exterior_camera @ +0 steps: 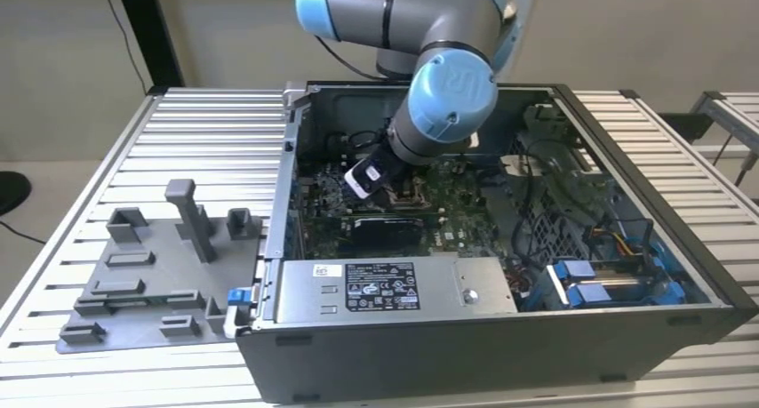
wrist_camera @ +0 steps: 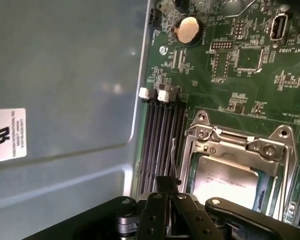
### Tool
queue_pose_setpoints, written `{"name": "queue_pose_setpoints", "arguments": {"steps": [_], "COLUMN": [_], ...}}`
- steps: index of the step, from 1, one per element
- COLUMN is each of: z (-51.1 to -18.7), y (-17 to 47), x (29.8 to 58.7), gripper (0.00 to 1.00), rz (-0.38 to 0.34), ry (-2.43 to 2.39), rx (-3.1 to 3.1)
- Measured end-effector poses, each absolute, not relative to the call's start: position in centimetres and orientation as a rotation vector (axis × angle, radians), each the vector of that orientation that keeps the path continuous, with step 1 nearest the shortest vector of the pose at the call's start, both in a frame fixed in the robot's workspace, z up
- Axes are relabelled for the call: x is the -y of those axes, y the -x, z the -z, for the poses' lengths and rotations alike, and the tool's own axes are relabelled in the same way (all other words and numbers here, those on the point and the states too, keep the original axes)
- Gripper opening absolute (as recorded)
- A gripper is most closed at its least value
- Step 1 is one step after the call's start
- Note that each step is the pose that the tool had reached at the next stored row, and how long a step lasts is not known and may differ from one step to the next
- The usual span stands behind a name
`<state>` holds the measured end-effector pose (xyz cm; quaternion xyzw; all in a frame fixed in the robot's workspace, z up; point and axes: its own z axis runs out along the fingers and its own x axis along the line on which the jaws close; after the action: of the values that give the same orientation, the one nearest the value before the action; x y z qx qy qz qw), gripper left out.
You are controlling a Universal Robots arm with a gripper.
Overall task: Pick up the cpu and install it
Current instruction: 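Install the first cpu locking lever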
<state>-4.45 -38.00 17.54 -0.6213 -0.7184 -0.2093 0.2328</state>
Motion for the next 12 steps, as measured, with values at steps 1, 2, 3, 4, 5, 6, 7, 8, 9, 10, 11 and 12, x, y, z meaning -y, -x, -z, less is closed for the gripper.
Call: {"name": "queue_pose_setpoints", "arguments": {"steps": [1,2,3,4,5,6,7,8,9,10,11,12], "z": [-17.4,-17.3,-17.3,-17.2,-17.1,-17.0,-16.9,-16.9,-16.8,-16.7,-16.5,-16.5], "y": [4.3,4.1,3.9,3.7,3.6,3.4,3.3,3.2,3.1,3.1,3.0,3.0], "x": [38.0,38.0,38.0,38.0,38.0,38.0,38.0,38.0,38.0,38.0,38.0,38.0], "gripper": [0.00,0.00,0.00,0.00,0.00,0.00,0.00,0.00,0.00,0.00,0.00,0.00], "rz": [0.575,0.574,0.573,0.573,0.572,0.572,0.572,0.572,0.573,0.574,0.575,0.578], "ry": [1.707,1.707,1.706,1.706,1.706,1.706,1.706,1.705,1.704,1.704,1.703,1.701], "rx": [1.973,1.972,1.972,1.971,1.971,1.970,1.969,1.969,1.968,1.967,1.966,1.965]}}
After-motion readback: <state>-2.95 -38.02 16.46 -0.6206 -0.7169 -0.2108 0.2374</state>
